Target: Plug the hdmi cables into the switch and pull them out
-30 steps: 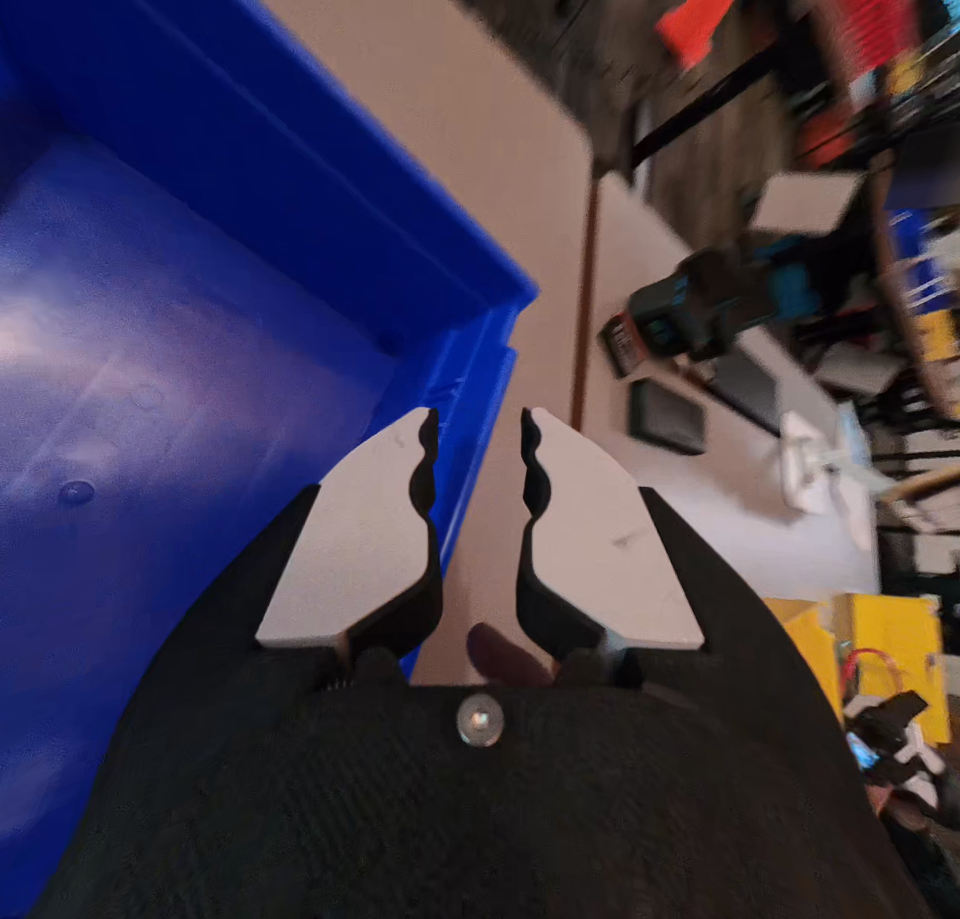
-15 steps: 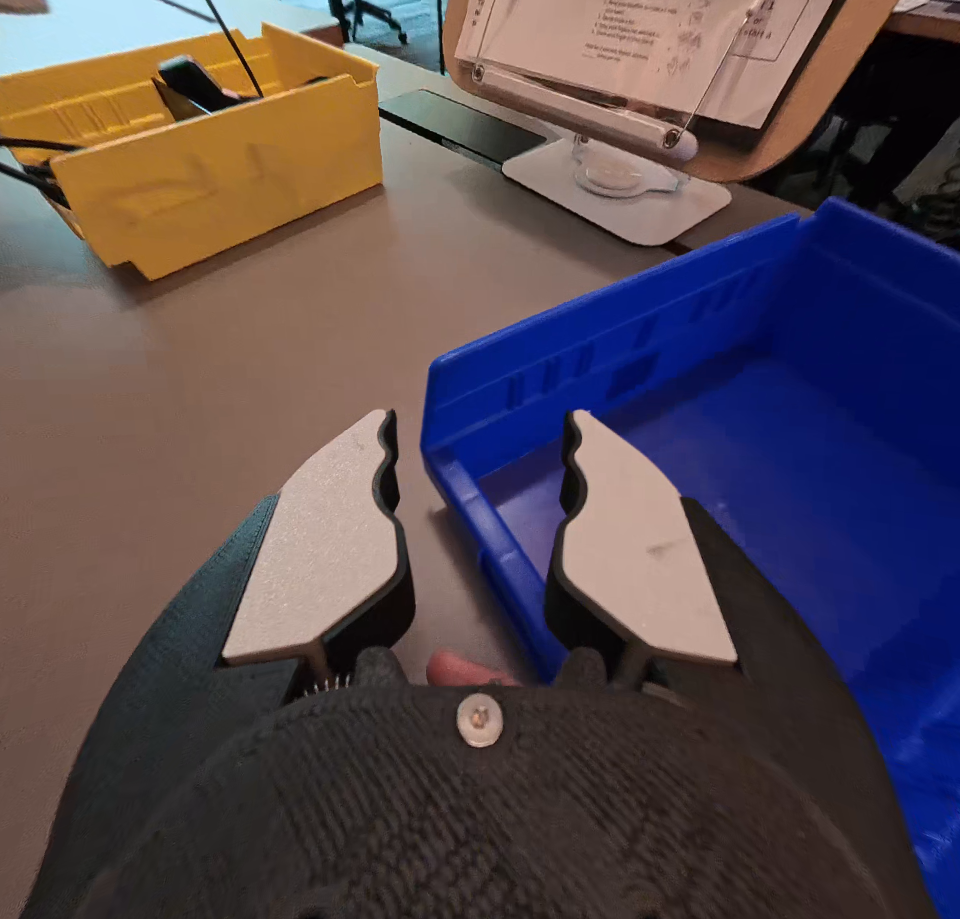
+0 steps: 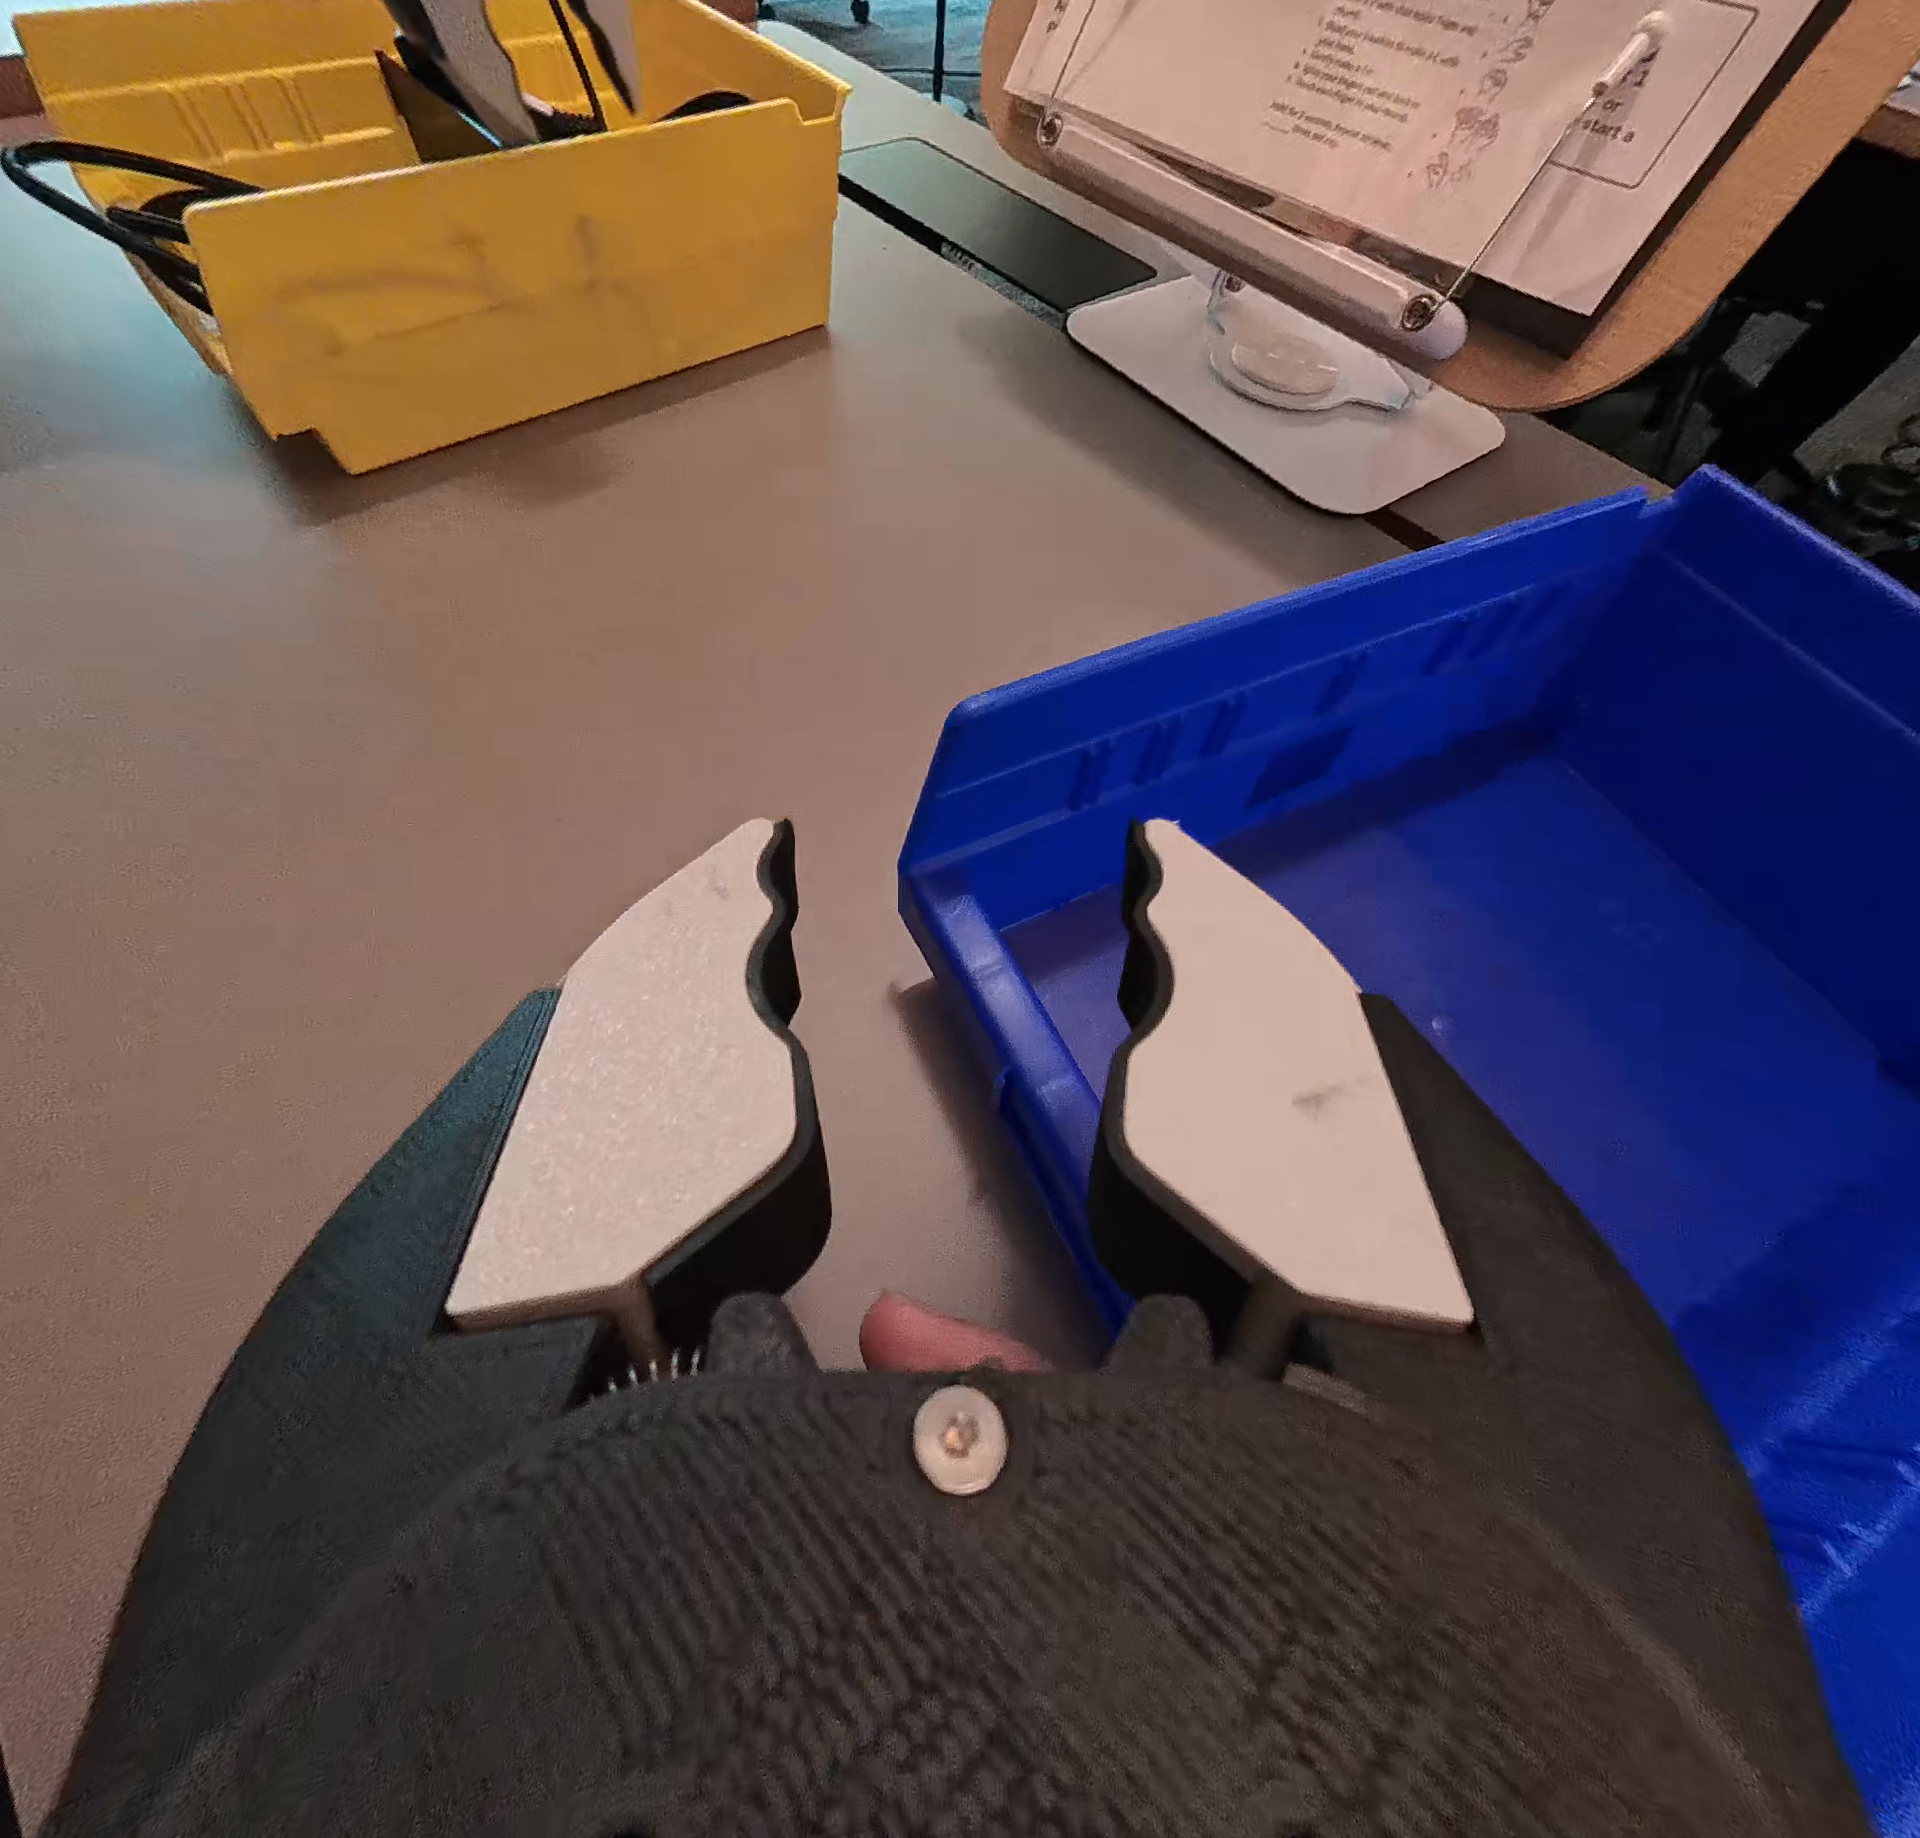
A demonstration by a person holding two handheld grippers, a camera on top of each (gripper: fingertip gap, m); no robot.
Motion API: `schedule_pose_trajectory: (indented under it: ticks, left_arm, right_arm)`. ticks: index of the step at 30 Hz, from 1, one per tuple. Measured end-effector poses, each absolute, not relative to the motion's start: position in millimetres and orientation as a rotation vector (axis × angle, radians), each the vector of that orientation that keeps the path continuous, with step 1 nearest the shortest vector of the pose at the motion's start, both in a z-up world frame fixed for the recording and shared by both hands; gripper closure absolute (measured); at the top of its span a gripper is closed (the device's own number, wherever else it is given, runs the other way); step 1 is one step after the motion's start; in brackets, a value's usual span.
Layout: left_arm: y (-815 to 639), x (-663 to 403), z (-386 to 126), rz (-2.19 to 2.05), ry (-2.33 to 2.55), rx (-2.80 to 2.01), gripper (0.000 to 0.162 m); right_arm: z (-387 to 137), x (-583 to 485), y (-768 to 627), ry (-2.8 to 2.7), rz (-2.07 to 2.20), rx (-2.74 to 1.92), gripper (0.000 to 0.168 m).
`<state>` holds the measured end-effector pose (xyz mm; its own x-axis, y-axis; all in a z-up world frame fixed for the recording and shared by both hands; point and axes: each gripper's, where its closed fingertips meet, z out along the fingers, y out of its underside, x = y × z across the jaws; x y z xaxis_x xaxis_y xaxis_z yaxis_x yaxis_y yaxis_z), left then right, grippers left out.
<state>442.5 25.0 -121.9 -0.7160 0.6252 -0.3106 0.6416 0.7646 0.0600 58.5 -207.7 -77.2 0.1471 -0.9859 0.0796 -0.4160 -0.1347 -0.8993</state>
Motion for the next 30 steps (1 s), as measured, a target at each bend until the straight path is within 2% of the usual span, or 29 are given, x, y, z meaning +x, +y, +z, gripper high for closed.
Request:
schedule_pose_trajectory:
  ticks: [4, 9, 12, 17, 21, 23, 25, 26, 27, 30]
  left_arm:
    - [25.0, 440.9, -140.0, -0.054, 2.69, 0.979, 0.14]
    - [19.4, 449.3, -125.5, -0.241, 2.596, 0.879, 0.144]
    - [14.4, 450.9, -82.3, -0.478, 2.589, 0.669, 0.146]
    - [-0.4, 405.8, 29.6, -1.171, 2.601, 0.309, 0.147]
    - [-7.2, 314.0, 87.4, -1.738, 2.809, 0.092, 0.147]
    - [-8.7, 263.1, 88.4, -1.868, 2.968, 0.031, 0.147]
    - [-10.5, 210.8, 72.1, -1.927, 3.146, 0.039, 0.147]
    - [-12.0, 187.1, 58.7, -1.931, 3.238, 0.028, 0.147]
    - [-14.1, 165.0, 43.8, -1.928, 3.324, 0.018, 0.147]
    - [-19.2, 109.6, 2.6, -1.894, 3.58, -0.023, 0.147]
  right_arm:
    - [-80.4, 60.4, -209.0, 1.368, -0.933, -1.659, 0.109]
    - [-83.4, 64.5, -210.2, 1.387, -0.916, -1.625, 0.111]
    - [-80.7, 65.9, -210.9, 1.379, -0.944, -1.616, 0.112]
    - [-63.8, 76.6, -209.3, 1.331, -1.035, -1.516, 0.11]
    - [-22.4, 89.5, -173.2, 1.003, -1.198, -1.42, 0.093]
    - [-4.4, 88.4, -138.9, 0.776, -1.22, -1.404, 0.084]
    - [12.0, 85.9, -114.0, 0.599, -1.313, -1.339, 0.072]
    - [16.6, 84.2, -102.3, 0.525, -1.355, -1.317, 0.071]
    - [17.0, 84.2, -91.2, 0.472, -1.378, -1.323, 0.071]
    - [-0.9, 90.9, -65.7, 0.395, -1.416, -1.495, 0.058]
